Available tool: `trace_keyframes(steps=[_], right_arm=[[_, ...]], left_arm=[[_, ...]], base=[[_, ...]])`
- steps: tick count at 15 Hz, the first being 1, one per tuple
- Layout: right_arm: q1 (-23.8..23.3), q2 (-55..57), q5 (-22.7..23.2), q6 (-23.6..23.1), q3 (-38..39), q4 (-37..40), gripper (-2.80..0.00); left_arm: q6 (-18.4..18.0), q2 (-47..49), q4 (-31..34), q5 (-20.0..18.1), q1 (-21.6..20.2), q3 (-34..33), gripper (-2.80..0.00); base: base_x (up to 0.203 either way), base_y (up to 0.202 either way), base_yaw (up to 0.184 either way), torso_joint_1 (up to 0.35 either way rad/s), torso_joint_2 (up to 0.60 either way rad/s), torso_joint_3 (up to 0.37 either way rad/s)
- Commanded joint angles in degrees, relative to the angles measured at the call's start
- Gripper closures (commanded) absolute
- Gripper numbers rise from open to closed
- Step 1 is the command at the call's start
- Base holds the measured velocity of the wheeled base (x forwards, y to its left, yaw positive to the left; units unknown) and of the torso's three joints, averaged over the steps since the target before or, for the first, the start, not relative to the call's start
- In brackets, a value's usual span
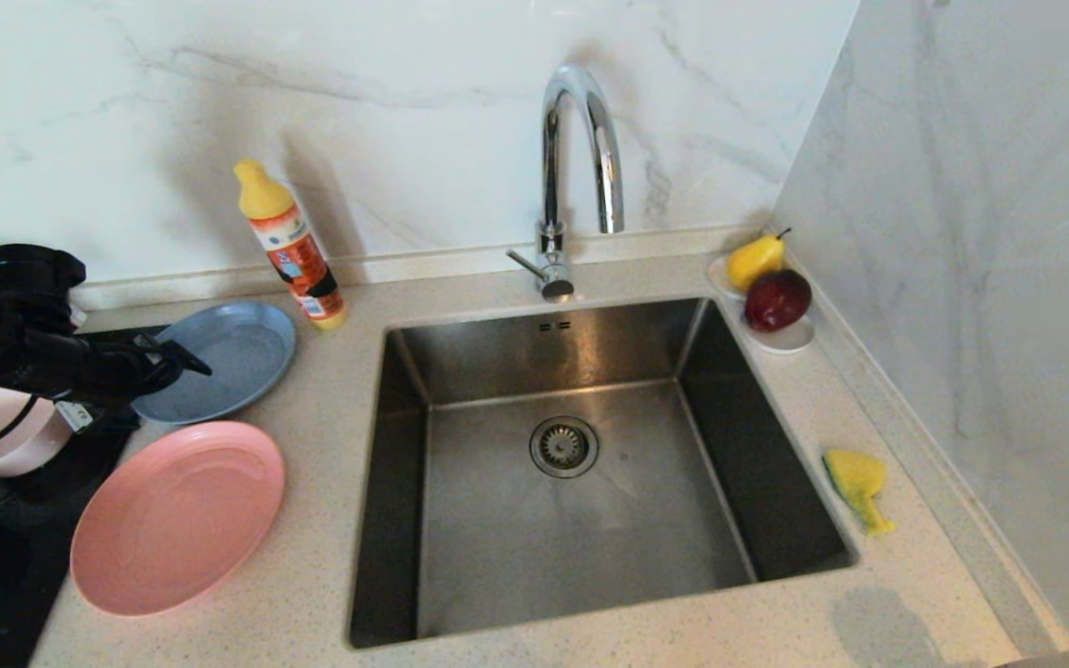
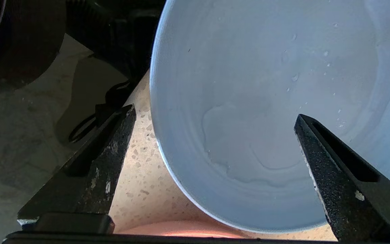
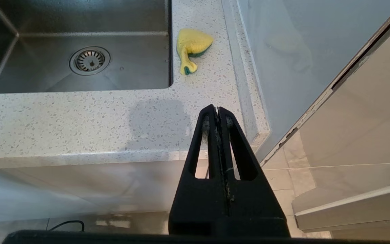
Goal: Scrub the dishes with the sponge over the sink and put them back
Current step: Place the plate on the plate
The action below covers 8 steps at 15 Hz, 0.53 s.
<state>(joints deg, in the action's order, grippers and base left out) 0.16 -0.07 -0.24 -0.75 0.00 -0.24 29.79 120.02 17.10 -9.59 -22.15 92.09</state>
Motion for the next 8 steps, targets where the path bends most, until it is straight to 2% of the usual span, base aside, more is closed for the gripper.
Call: trace_keyframes(steps=[1, 3, 6, 7, 8], right_arm=[[0.02, -0.1, -0.02, -0.05, 0.0, -0.02, 0.0], [0.02, -0.1, -0.02, -0.05, 0.0, -0.02, 0.0], [0.02, -0.1, -0.02, -0.05, 0.0, -0.02, 0.0], [0.02, -0.1, -0.02, -0.05, 0.0, -0.02, 0.0], [0.02, -0.1, -0.02, -0.05, 0.0, -0.02, 0.0]], left_arm=[[0.18, 0.58, 0.14, 0.01, 0.09, 0.28, -2.8], [0.3, 1.46, 0.17, 0.12, 0.15, 0.62, -2.8], [0.35, 3.02, 0.15, 3.36, 0.44, 1.44, -2.8], [0.43, 3.02, 0.56, 3.44, 0.44, 1.82, 0.0], [0.44, 2.94, 0.57, 3.44, 0.44, 2.04, 0.0]], base=[[0.0, 0.0, 0.0, 0.0, 0.0, 0.0], [0.0, 0.0, 0.0, 0.0, 0.0, 0.0], [0.0, 0.0, 0.0, 0.0, 0.0, 0.0], [0.0, 0.0, 0.0, 0.0, 0.0, 0.0], [0.0, 0.0, 0.0, 0.0, 0.0, 0.0]])
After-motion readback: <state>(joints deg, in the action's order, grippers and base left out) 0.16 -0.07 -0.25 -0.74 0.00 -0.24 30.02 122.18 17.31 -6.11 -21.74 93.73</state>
